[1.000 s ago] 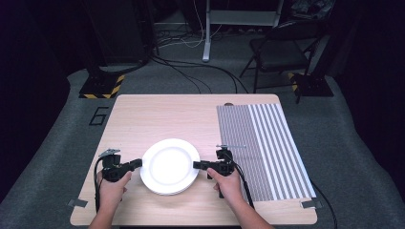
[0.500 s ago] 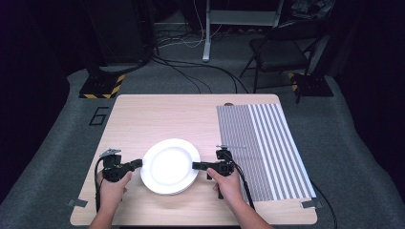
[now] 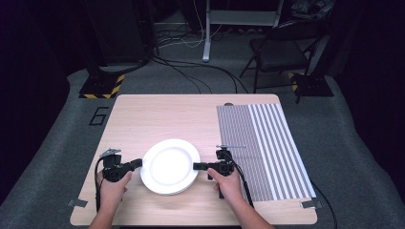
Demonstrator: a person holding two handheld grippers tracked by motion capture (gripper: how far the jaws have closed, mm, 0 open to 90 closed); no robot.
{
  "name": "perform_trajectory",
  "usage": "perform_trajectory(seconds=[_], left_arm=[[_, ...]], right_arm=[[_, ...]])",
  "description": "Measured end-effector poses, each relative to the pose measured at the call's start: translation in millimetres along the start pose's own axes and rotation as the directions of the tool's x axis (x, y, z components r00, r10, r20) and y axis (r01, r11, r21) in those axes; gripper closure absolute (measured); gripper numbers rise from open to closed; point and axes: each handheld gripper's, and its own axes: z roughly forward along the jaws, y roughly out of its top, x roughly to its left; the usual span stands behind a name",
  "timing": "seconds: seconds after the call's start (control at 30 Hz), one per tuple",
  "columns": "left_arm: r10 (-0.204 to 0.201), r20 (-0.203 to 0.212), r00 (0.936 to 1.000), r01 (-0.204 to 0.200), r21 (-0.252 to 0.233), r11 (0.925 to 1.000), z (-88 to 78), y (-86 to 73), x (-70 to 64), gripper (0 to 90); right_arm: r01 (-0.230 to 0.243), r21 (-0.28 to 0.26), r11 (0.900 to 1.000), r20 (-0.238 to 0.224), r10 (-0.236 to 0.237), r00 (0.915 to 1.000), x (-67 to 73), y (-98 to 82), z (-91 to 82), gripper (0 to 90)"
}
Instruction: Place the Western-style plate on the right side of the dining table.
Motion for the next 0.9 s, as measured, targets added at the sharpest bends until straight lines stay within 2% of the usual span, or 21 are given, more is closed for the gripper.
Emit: perform_trajectory(seconds=[0.2,0.4,0.73,0.83,0.9], left_arm=[[-0.005,-0.004,1.0000,0.005,0.000,1.0000,0.0,-0.4,-1.3,83.8],[-0.002,-0.006,1.0000,0.002,-0.003,1.0000,0.5,-0.4,-1.3,83.8],[-0.001,-0.001,1.0000,0.001,-0.005,1.0000,0.3,-0.8,-1.0,83.7],[0.006,-0.002,1.0000,-0.006,-0.002,1.0000,0.1,-1.3,-1.3,83.9],[0.013,-0.001,0.9999,-0.013,-0.010,0.9999,0.5,-1.7,-1.6,84.0]], right_arm=[[-0.023,0.005,1.000,-0.024,0.023,0.9995,-3.3,0.9,1.9,72.9],[-0.032,0.003,0.999,-0.020,0.032,0.9993,-2.1,0.1,2.3,72.8],[-0.074,0.007,0.997,-0.049,0.074,0.9960,-6.1,0.2,2.9,75.6],[-0.082,0.009,0.997,-0.070,0.083,0.9941,-8.5,0.4,2.1,76.4],[-0.068,0.011,0.998,-0.070,0.069,0.9952,-8.1,0.5,1.3,76.3]])
